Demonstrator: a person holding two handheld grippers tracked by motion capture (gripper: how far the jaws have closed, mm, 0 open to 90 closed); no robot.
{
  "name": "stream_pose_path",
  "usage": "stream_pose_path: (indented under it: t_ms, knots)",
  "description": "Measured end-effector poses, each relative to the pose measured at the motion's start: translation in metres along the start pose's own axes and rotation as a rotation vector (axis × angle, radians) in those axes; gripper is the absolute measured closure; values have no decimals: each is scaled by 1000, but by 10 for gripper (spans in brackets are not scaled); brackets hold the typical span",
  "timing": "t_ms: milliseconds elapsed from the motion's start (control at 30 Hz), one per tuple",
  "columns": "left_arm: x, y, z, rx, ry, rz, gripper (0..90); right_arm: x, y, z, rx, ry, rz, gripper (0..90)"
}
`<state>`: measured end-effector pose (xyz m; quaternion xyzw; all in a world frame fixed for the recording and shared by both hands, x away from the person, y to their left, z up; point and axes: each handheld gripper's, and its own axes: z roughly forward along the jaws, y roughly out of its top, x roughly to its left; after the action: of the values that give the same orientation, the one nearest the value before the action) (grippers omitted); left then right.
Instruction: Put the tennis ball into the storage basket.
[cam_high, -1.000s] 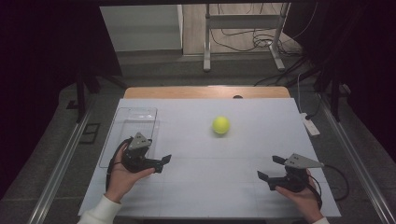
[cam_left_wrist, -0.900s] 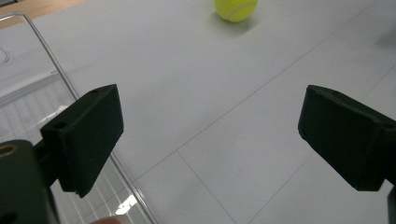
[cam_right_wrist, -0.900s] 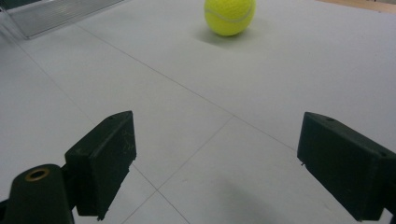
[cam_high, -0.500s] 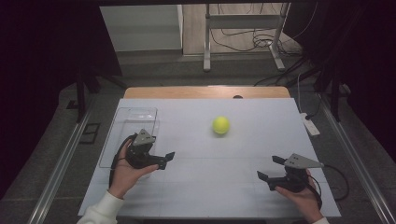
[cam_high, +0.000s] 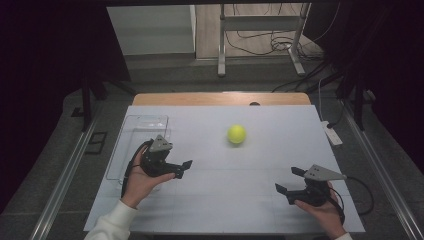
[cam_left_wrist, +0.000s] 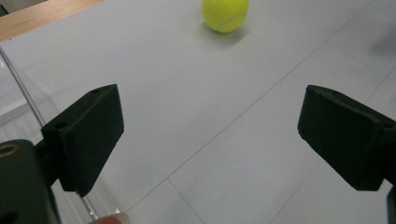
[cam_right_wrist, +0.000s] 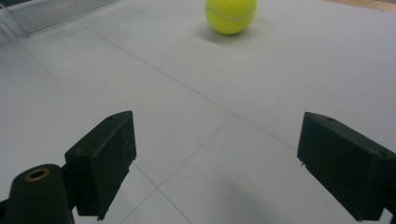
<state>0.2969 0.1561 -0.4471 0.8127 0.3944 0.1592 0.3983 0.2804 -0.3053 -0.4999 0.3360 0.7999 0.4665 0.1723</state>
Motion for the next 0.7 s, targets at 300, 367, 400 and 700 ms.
stream_pose_path:
  t_ms: [300,367,400,700]
  knots:
    - [-3,8,6,0,-10,10,84,0,0,0,0,1,0,120]
    - [-4,10,7,0,-13,12,84,0,0,0,1,0,-2,120]
    - [-4,11,8,-1,-16,11,84,0,0,0,0,2,-1,120]
    - [-7,17,15,6,-26,21,84,0,0,0,2,2,-3,121]
